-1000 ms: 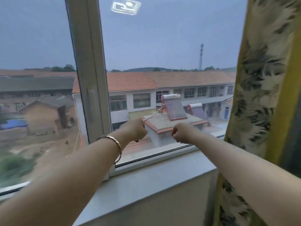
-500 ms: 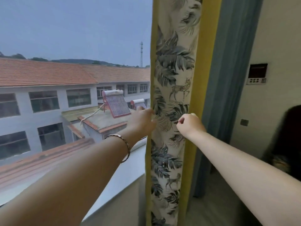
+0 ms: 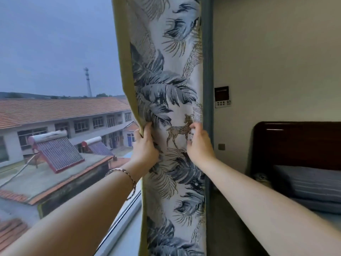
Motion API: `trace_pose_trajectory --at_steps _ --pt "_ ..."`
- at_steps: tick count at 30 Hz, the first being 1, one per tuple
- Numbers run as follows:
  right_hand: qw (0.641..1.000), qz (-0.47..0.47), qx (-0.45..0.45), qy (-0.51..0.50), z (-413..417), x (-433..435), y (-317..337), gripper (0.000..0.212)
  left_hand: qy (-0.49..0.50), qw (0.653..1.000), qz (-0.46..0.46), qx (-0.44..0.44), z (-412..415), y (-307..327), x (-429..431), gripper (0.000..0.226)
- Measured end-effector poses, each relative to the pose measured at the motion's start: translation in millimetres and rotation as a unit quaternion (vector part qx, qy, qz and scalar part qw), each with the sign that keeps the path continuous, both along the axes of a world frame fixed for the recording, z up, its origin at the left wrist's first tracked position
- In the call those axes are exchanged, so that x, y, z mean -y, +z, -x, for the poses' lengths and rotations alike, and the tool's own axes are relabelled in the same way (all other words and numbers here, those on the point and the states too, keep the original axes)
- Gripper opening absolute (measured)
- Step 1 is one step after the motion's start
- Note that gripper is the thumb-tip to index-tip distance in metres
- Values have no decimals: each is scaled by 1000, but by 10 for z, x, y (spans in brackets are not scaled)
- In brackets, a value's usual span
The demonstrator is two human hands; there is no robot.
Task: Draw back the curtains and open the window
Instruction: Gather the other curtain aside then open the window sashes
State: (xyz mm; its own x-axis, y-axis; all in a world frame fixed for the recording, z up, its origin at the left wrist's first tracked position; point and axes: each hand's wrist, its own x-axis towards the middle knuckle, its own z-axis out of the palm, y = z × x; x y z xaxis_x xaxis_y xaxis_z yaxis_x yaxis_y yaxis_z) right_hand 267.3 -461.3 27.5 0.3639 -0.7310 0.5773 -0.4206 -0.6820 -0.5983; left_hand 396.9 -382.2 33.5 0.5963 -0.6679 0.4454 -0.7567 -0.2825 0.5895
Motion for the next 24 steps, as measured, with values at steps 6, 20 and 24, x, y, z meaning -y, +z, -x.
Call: trace_pose_trajectory --at_steps 6,20,24 --pt "995 70 -58 -44 -241 1172 46 52 -35 996 57 59 -301 76 1169 80" --pt "982 106 -117 -99 -822 4626 649 24 -31 994 109 7 -786 649 4691 66" --pt "972 135 -143 -131 -1071 5562 685 29 -16 997 79 -10 -1028 650 5669 75"
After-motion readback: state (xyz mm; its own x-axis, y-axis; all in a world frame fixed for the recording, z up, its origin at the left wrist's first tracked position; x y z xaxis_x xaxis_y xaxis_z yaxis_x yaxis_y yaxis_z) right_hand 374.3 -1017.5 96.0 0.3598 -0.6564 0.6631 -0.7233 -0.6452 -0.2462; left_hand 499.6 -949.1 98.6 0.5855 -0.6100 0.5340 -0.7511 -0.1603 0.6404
